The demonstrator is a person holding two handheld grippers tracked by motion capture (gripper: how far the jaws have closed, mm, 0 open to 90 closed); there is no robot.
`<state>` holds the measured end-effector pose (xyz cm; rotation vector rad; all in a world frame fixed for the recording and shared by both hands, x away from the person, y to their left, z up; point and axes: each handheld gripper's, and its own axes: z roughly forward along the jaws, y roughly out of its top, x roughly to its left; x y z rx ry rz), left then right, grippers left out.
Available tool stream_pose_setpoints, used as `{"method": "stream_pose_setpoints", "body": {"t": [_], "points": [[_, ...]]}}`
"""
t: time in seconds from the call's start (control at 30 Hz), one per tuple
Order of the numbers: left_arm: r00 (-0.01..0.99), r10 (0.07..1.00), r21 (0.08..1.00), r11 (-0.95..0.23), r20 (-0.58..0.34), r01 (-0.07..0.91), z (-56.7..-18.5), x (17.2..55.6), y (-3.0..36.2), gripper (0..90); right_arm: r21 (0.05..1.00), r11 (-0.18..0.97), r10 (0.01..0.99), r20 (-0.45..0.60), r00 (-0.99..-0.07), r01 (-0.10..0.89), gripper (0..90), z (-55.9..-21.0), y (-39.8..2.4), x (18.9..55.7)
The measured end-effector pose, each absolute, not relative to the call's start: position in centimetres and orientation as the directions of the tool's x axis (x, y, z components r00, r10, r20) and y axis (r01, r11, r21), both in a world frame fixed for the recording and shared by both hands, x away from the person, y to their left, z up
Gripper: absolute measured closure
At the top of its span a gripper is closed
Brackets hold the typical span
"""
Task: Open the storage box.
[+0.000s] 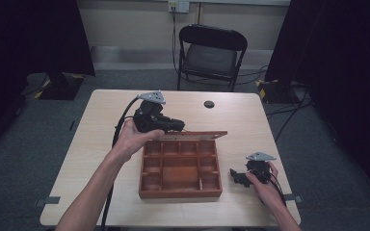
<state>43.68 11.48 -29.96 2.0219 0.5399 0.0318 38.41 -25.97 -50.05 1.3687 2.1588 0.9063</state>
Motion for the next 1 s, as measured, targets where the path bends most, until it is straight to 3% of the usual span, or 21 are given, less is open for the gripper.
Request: {"method": "stream_pose_setpoints", "body": {"t": [1.0], "points": [[0.902,0.384,0.848,-0.394,-0.200,0.355,-30.07,43.66,11.56,83.4,0.718,0.301,0.906,-0.010,-0.423,0.628,4.8,-50.05,-25.98,38.43]]}}
